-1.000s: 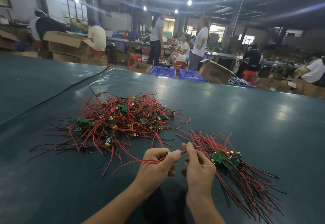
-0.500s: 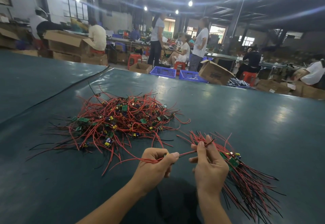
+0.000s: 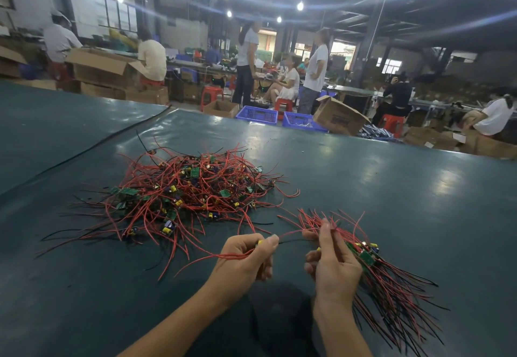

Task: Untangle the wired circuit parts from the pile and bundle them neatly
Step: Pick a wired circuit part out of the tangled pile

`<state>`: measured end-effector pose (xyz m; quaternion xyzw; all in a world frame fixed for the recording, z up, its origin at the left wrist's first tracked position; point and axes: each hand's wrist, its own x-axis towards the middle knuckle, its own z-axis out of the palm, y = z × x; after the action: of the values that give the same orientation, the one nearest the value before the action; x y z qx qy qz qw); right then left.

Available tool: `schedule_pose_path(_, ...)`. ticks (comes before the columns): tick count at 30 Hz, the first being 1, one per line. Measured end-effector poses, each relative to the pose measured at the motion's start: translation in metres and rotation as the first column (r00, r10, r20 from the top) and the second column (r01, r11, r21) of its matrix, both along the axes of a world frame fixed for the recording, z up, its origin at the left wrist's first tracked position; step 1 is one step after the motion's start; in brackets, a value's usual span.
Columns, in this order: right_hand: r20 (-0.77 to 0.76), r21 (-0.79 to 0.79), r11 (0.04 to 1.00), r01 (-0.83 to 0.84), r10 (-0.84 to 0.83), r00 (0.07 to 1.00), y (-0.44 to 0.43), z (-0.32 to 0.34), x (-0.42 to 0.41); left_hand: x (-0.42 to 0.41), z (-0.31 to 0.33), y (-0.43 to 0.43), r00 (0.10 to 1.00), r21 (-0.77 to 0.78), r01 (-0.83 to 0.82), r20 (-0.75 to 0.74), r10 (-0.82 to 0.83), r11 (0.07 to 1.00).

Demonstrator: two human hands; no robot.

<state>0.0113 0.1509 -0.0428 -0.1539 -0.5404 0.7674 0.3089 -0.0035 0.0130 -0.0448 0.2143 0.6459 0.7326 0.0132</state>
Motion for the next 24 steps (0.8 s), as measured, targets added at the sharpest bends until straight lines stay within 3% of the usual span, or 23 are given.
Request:
schedule_pose_path(4,0.131,0.1,0.965,-0.243,0.229,0.965,-0.013,-0.004,0.004,-0.005,0.001,-0.002,1.0,-0.021,-0.011,-0.002,0.011,1.0)
schedule_pose_path(8,0.093,0.188,0.908,-0.374,0.362,0.927,-0.037,-0.005,0.012,-0.007,-0.002,-0.002,0.999,-0.063,0.03,-0.025,-0.031,0.998)
schedule_pose_path(14,0.121,0.215,0.94,-0.267,0.245,0.962,-0.031,-0.004,0.009,-0.009,-0.005,-0.004,0.998,-0.144,0.012,-0.055,-0.02,0.99)
schedule_pose_path(24,0.112,0.118,0.992,0.044,-0.058,0.992,0.009,-0.008,-0.01,-0.003,0.002,-0.001,0.998,-0.126,0.054,-0.019,-0.057,0.991)
